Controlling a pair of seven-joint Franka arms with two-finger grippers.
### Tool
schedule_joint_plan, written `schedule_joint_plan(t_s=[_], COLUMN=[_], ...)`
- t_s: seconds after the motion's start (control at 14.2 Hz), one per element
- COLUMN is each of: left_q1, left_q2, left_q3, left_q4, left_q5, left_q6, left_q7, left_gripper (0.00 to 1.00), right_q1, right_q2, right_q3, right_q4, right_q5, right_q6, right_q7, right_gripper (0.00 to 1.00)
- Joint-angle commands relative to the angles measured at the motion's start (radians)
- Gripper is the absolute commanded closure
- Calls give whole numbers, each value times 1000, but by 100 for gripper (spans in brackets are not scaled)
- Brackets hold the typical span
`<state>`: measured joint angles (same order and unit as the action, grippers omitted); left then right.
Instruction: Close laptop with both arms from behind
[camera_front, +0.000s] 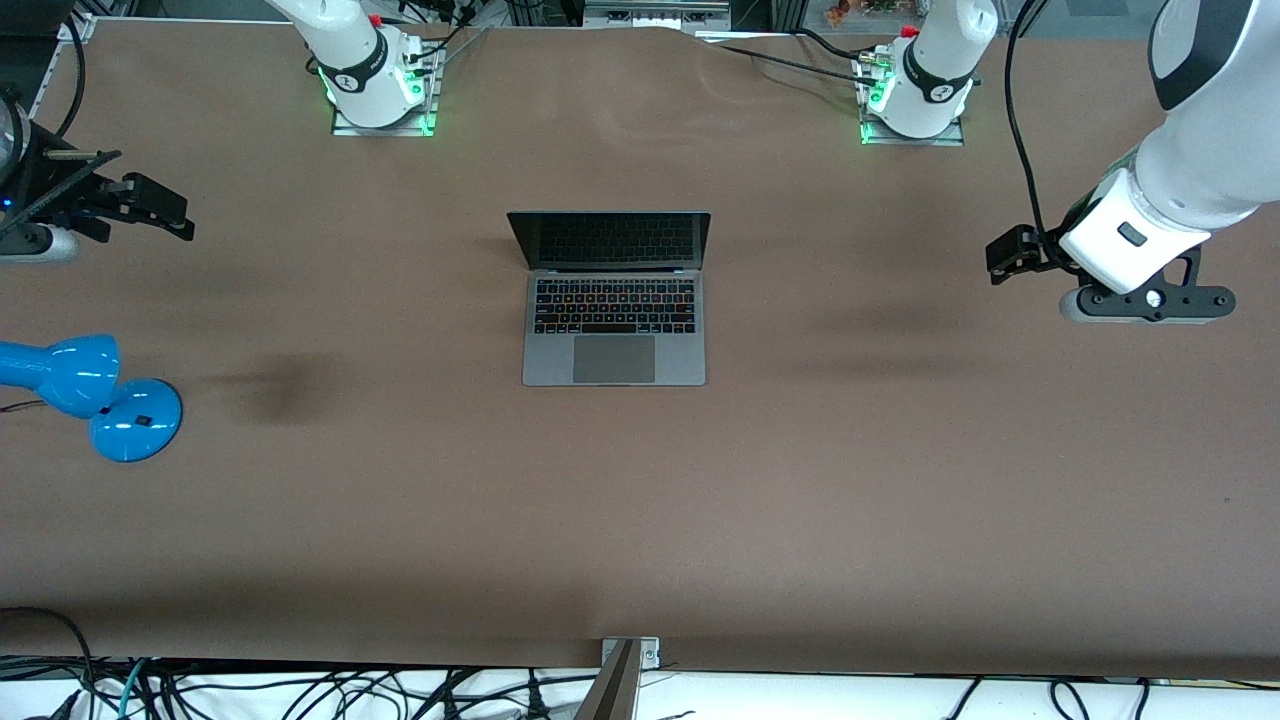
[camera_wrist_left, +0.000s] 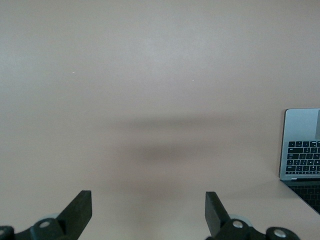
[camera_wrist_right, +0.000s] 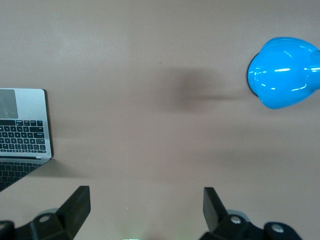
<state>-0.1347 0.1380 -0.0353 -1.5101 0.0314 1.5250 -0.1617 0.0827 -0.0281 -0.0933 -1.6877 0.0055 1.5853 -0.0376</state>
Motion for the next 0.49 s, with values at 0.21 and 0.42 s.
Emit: schedule_joint_plan(t_s=[0.21,0.42], left_q1=[-3,-2], left_q2=[29,21], left_q3=[-3,-50], left_q4=[19,13], left_q5=[-15,-22], left_q6=[-17,-48], left_q7=[24,4], left_gripper=[0,0], right_q1=[-9,-8], right_q2=[2,2], right_q3=[3,3], right_q4=[13,13], right_q5=[19,19], right_q6=[-18,-21], right_q7=[-4,-4], right_gripper=[0,0])
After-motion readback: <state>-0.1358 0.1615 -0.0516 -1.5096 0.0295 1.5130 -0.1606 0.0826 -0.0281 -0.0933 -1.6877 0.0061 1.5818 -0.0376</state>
